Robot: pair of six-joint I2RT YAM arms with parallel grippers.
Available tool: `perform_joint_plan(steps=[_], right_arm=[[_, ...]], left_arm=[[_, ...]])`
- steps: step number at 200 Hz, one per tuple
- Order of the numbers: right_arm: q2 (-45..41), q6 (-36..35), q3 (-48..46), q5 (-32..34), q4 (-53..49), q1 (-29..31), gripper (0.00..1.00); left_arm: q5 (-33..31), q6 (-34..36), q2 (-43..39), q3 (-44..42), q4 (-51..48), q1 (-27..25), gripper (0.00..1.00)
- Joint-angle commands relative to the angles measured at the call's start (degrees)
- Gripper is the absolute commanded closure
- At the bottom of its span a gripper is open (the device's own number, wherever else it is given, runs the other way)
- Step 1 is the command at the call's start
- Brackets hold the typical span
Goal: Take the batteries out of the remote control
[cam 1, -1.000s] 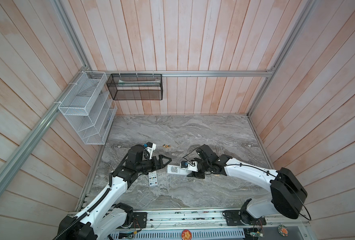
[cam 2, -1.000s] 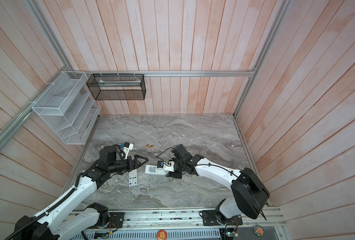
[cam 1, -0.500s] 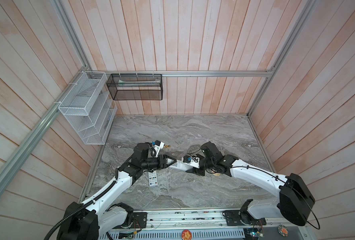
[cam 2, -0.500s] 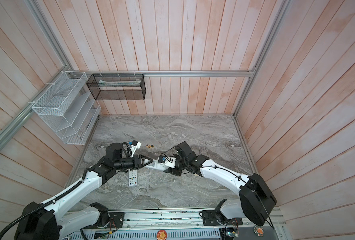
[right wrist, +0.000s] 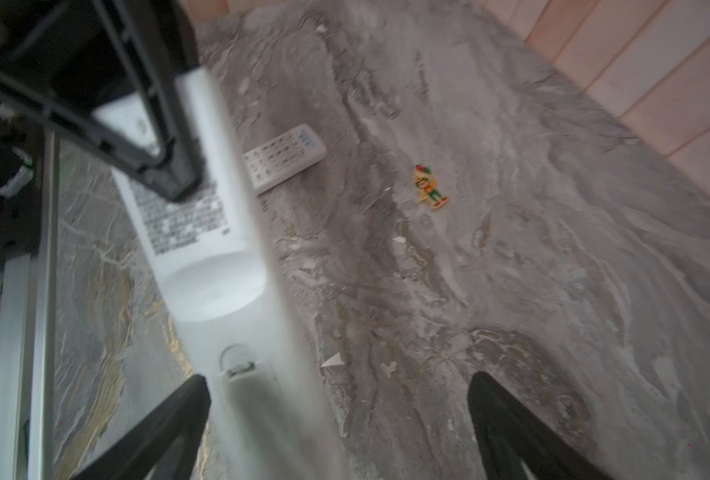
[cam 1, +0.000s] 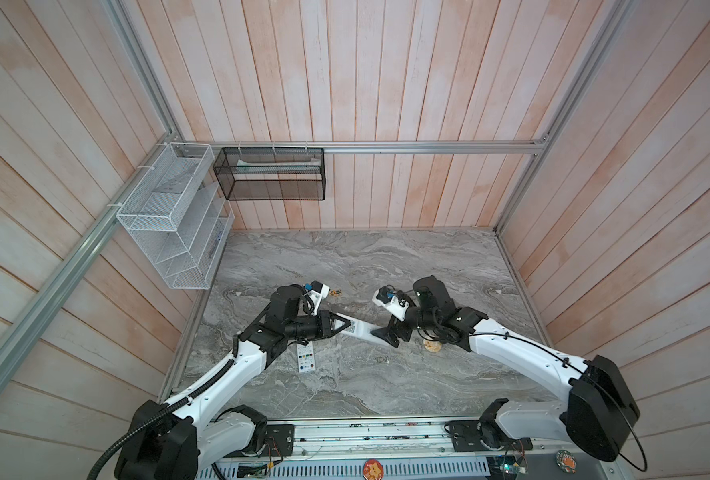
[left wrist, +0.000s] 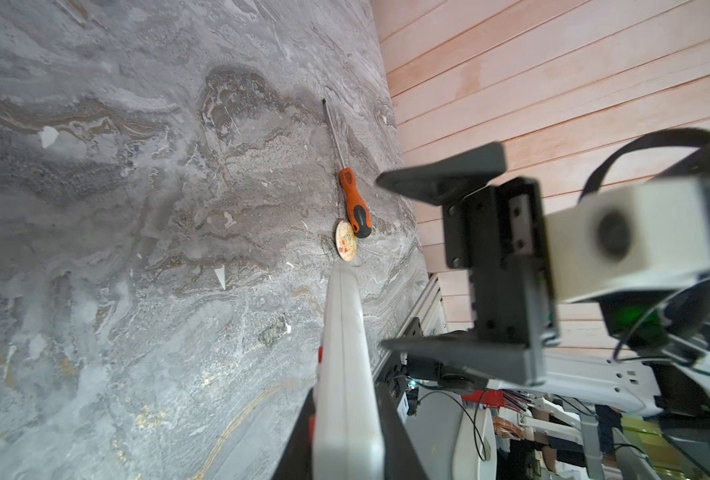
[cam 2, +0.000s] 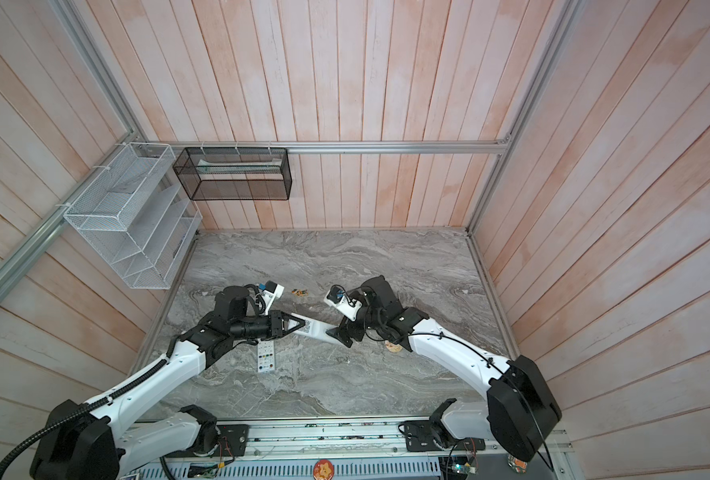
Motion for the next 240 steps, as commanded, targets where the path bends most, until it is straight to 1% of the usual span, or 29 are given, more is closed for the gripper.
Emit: perform_joint_plan(steps=[1, 12, 20, 30, 47, 62, 72, 85, 98, 117, 130, 145, 178, 240], right_arm=[[-4.17, 29.75, -0.85, 2.77, 4.30, -4.79, 0.02], [-4.52, 38.53, 0.09, -0.84, 1.27, -7.70, 0.02], [-4.21, 43.14, 0.33, -4.74, -0.60, -9.45, 0.02], [-3.59, 45.11, 0.09, -8.80, -2.51, -10.52, 0.02], [-3.14, 50.09, -1.40, -9.99, -6.08, -10.51, 0.02], [-3.63, 54.08, -4.59, -11.76, -5.12, -9.89, 0.02], [-4.35, 55.82, -6.72, -11.70, -3.53, -8.82, 0.02], [-4.72, 56.51, -8.17, -9.29, -3.47, -7.03, 0.02], [-3.82, 56.07, -9.09, -8.31, -3.90, -5.86, 0.02], [-1.91, 56.66, -11.28, -9.76, -2.20, -4.89, 0.02], [-0.85, 58.06, -13.30, -11.15, 1.36, -3.82, 0.04], [0.25, 59.06, -14.51, -11.14, 4.57, -2.29, 0.06], [3.69, 60.02, -14.40, -9.75, 7.17, 0.38, 0.08], [8.46, 60.49, -12.75, -8.51, 9.22, 1.47, 0.07]], left_arm=[[-3.01, 2.99, -0.37, -1.17, 0.82, -0.80, 0.92], [-3.47, 2.85, -0.35, -2.33, 1.96, -0.96, 0.92], [-3.78, 2.65, -0.33, -3.13, 2.91, -1.18, 0.92], [-4.74, 2.21, -0.19, -3.76, 3.69, -1.51, 0.92], [-9.28, 1.80, -0.12, -4.19, 3.45, -3.50, 0.92], [-15.07, 1.60, 0.04, -4.22, 2.53, -6.29, 0.92], [-17.59, 0.88, 0.30, -4.58, 2.80, -7.78, 0.92], [-19.05, -0.45, 0.55, -5.66, 4.42, -8.70, 0.92], [-19.42, -1.93, 0.44, -7.02, 6.37, -8.92, 0.92], [-19.96, -3.24, 0.15, -8.52, 7.84, -9.02, 0.92], [-20.27, -3.58, 0.06, -9.30, 8.16, -9.02, 0.92], [-20.25, -4.16, 0.24, -10.36, 8.86, -9.11, 0.92], [-20.80, -5.92, -0.06, -12.44, 10.18, -9.11, 0.92], [-21.33, -5.73, -1.65, -12.76, 8.81, -9.21, 0.93]])
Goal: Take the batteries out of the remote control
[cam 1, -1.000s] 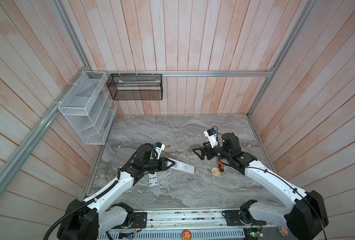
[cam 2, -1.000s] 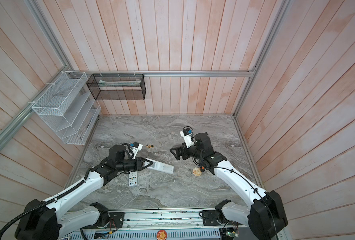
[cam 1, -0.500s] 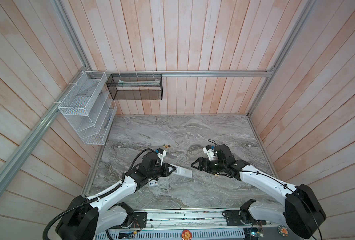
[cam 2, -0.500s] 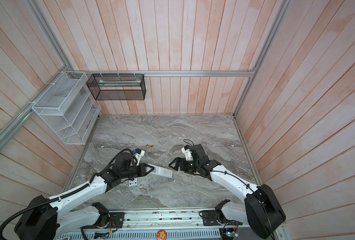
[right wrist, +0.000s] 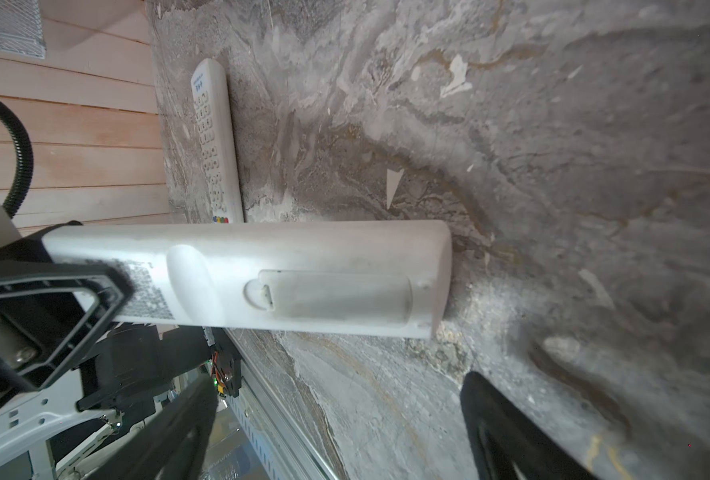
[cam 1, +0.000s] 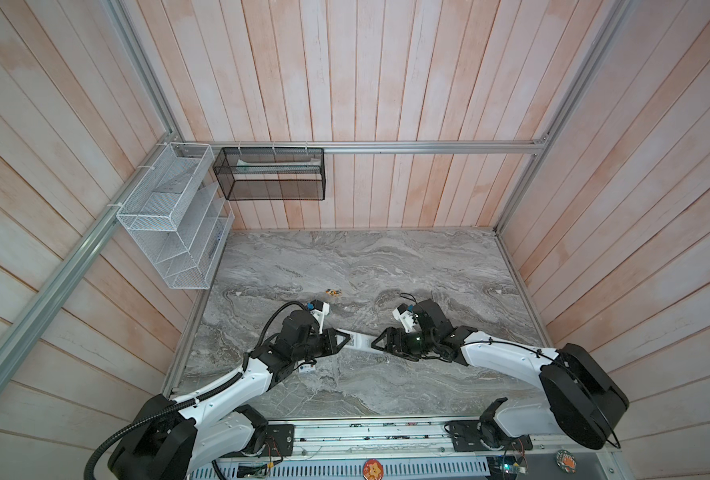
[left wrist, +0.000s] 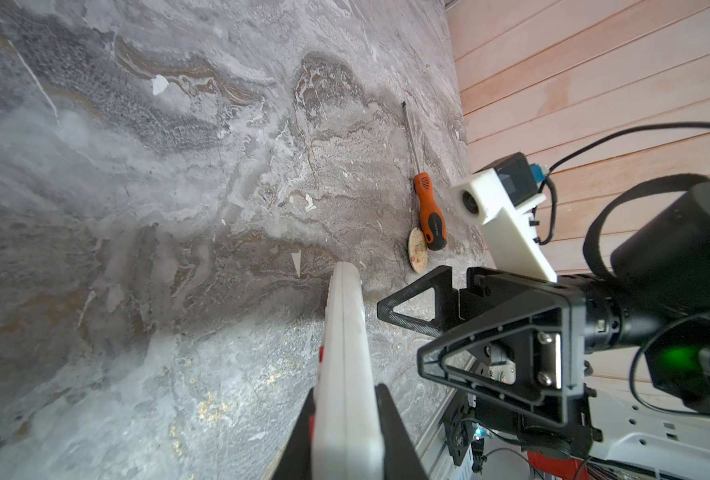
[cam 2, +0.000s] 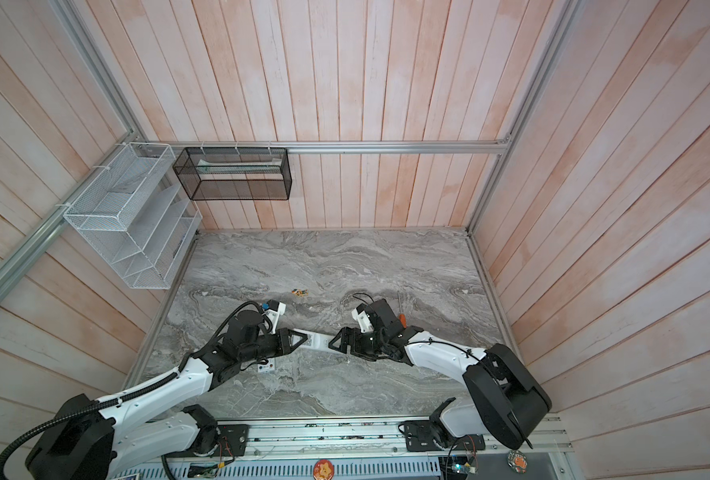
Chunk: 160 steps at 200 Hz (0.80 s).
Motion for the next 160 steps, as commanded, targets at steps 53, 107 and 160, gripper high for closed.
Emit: perform_joint_plan(steps=[53, 107, 160], right_arm=[[4.88, 1.28, 3.15, 2.83, 3.02, 2.26, 0.07], [7.18, 1.56, 4.31, 3.67, 3.75, 2.35, 0.06], [9.71, 1.07, 5.61, 4.32, 4.01, 2.33, 0.08]], left_arm=[[-1.56, 0.06, 0.87, -1.20, -0.23, -0.15, 0.93], [-1.12, 0.32, 0.96, -0.84, -0.43, -0.15, 0.93], [-0.86, 0.27, 0.74, -1.18, -0.65, -0.15, 0.93]])
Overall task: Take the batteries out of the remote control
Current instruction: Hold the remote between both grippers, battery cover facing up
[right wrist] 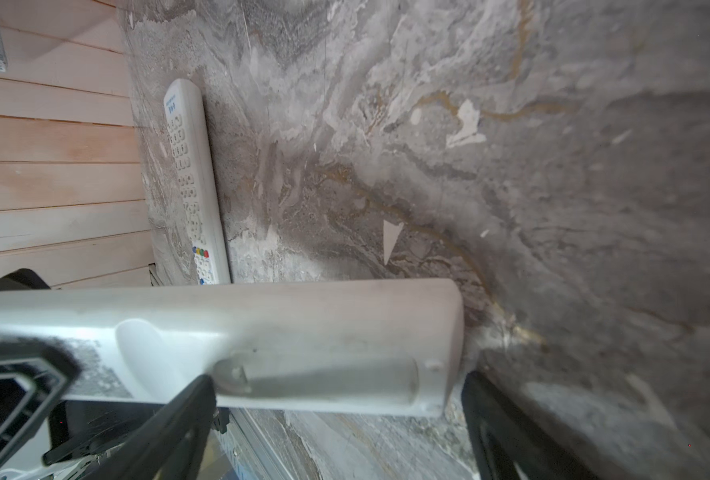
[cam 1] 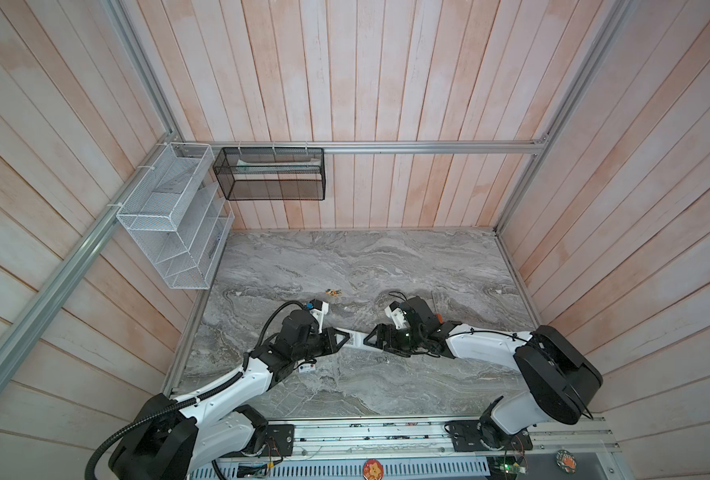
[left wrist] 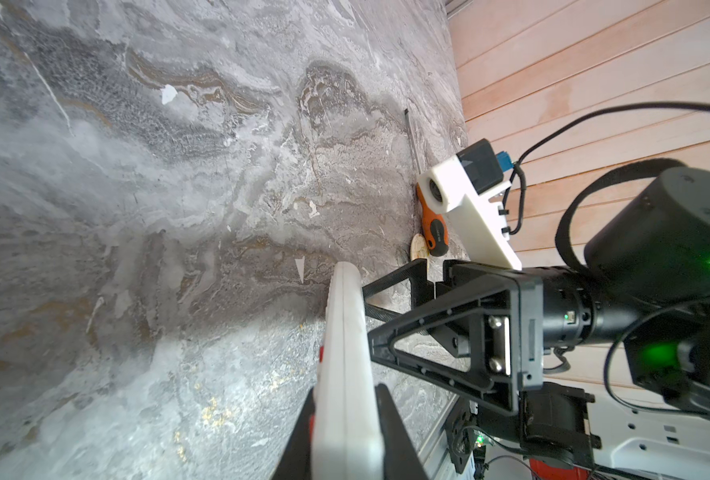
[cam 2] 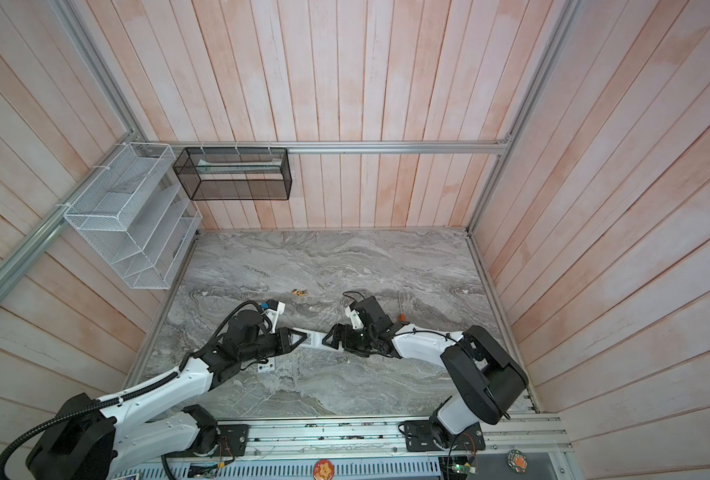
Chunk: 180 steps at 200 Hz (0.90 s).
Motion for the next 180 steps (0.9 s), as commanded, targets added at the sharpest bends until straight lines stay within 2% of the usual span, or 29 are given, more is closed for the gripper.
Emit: perform_joint_plan(steps=[1, 75, 127, 180], right_arm=[[1.44, 0.01, 1.06, 1.46, 0.66, 0.33, 0.08], [3.28, 0.28, 0.61, 1.53, 1.74, 0.34, 0.21], [3.90, -1.21, 2.25, 1.93, -0.18, 0.42, 0.20], [5.69, -4.99, 5.87, 5.26, -7.68, 1.00, 0.22]], left_arm=[[-0.65, 0.65, 0.31, -1.10, -1.43, -0.19, 0.93], [0.12, 0.76, 0.65, -1.11, -1.30, -0.19, 0.94], [0.74, 0.84, 0.73, -1.11, -1.06, -0.19, 0.94], [1.09, 0.90, 0.57, -0.80, -0.97, -0.28, 0.94]])
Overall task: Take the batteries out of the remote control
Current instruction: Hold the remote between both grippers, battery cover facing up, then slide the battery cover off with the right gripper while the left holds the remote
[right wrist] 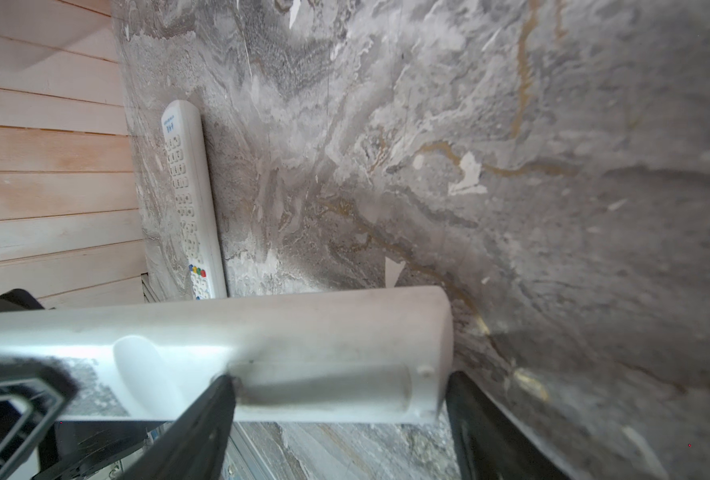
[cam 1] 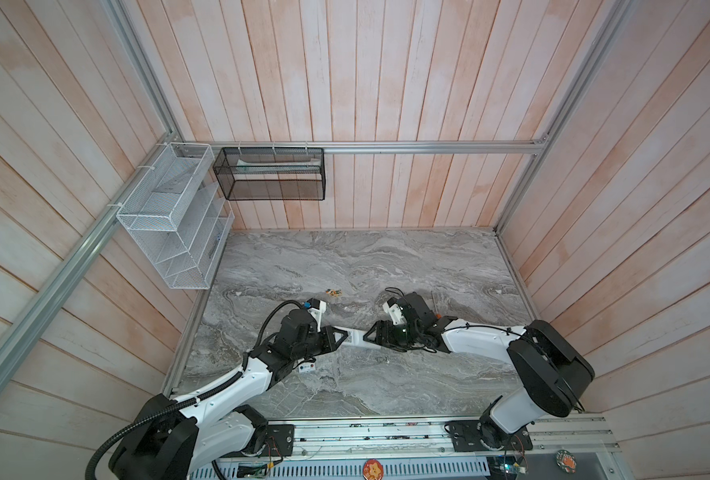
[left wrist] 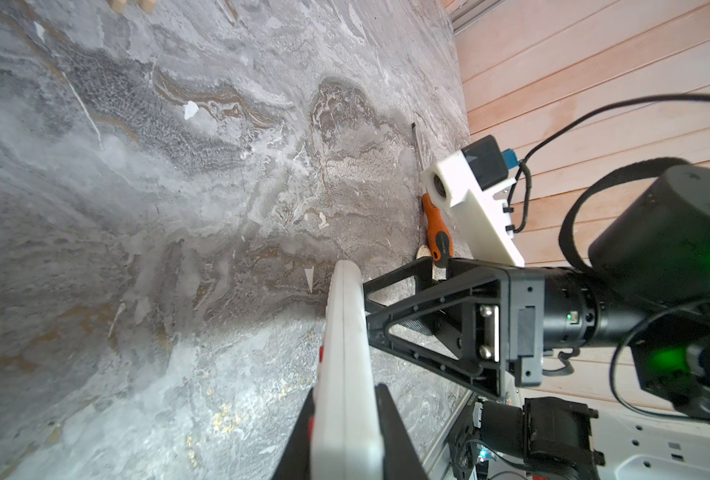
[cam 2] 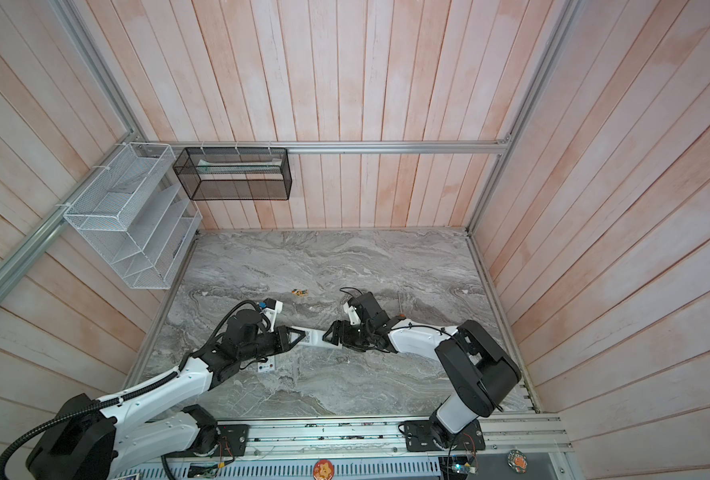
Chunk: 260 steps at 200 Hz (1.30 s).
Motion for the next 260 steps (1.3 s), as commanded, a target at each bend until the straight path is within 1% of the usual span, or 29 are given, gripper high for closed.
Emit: perform_joint_plan(steps=[1, 39, 62, 86, 118, 186, 203, 231, 260], right_arm=[[2.85, -3.12, 2.07, 3.79, -5.77, 1.21, 0.23], [3.78, -7.04, 5.33, 9.04, -14.07, 1.83, 0.25], [2.65, -8.53, 6.14, 12.24, -18.17, 1.85, 0.25], [1.64, -9.96, 6.88, 15.07, -21.81, 1.90, 0.22], [0.71, -10.81, 7.24, 16.51, -24.22, 1.85, 0.20], [-3.27, -11.61, 8.27, 20.12, -29.75, 1.76, 0.20], [-5.15, -11.61, 8.21, 20.78, -31.29, 1.76, 0.20], [-9.32, -12.09, 7.15, 22.30, -35.99, 0.95, 0.19], [-18.11, -11.82, 6.18, 24.12, -40.78, -0.43, 0.17]], left_arm=[[2.16, 1.37, 0.57, -0.71, -1.15, -0.91, 0.94], [1.31, 1.57, 0.02, -0.47, -2.29, -0.91, 0.95], [-1.73, 2.79, -0.83, 1.17, -6.16, -1.43, 0.96], [-4.24, 3.82, -1.63, 2.88, -9.77, -1.62, 0.96], [-5.42, 4.68, -1.26, 4.36, -11.95, -1.88, 0.97], [-7.86, 5.86, -1.13, 5.95, -15.21, -2.23, 0.98], [-9.59, 6.59, -1.09, 7.03, -17.17, -2.49, 0.98], [-10.44, 7.44, -0.93, 7.90, -18.46, -2.58, 0.98], [-10.72, 8.02, -0.84, 8.26, -19.07, -2.58, 0.98]])
